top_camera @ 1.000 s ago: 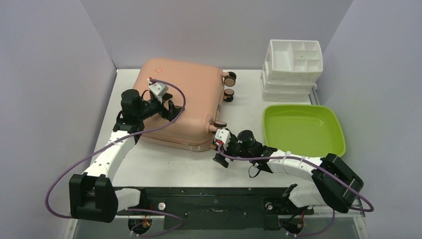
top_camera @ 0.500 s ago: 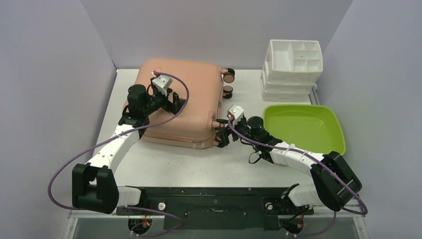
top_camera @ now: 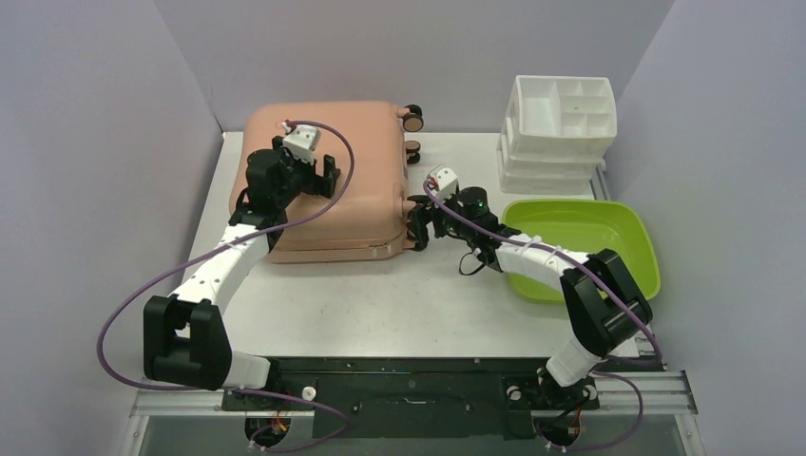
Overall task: Open, take out, and arrange the luggage
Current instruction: Adjust the luggage at the center of the board.
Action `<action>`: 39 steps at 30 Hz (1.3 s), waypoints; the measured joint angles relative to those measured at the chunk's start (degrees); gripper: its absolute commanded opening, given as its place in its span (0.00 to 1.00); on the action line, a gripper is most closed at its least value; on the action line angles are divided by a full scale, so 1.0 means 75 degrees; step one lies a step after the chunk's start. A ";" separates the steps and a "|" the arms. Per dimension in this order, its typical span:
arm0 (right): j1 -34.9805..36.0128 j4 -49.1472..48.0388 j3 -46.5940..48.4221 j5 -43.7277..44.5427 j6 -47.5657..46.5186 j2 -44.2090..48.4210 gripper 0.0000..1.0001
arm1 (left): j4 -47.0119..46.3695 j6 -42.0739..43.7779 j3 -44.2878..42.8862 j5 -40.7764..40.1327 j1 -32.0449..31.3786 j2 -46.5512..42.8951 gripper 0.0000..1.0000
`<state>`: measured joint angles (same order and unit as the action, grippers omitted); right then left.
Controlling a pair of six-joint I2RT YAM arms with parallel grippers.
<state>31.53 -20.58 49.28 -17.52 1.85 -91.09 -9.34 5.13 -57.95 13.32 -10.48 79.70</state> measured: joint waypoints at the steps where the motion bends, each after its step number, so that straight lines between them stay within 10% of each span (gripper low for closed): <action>1: 0.0000 0.0061 0.0178 0.0012 0.0003 -0.0143 0.81 | 0.0020 0.0003 -0.0047 -0.0143 0.0015 0.0032 0.82; 19: 0.0659 0.1629 0.2328 0.0720 -0.0114 -0.1323 0.80 | 0.0420 0.0026 -0.0396 -0.1346 0.0822 0.0175 0.82; 29: 0.0924 -0.0717 -0.0329 0.0067 0.0274 0.0597 0.78 | 0.0527 0.0029 -0.0239 -0.0475 0.0903 -0.0070 0.82; 39: 0.1804 -0.2139 -0.0437 0.0562 0.0997 -0.0600 0.67 | 0.0478 0.0061 0.0067 0.1282 0.0860 -0.0338 0.82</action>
<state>45.06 -36.62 46.00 -13.30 9.32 -95.59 -5.76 5.58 -57.45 22.94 -4.03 77.17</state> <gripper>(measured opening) 0.683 0.820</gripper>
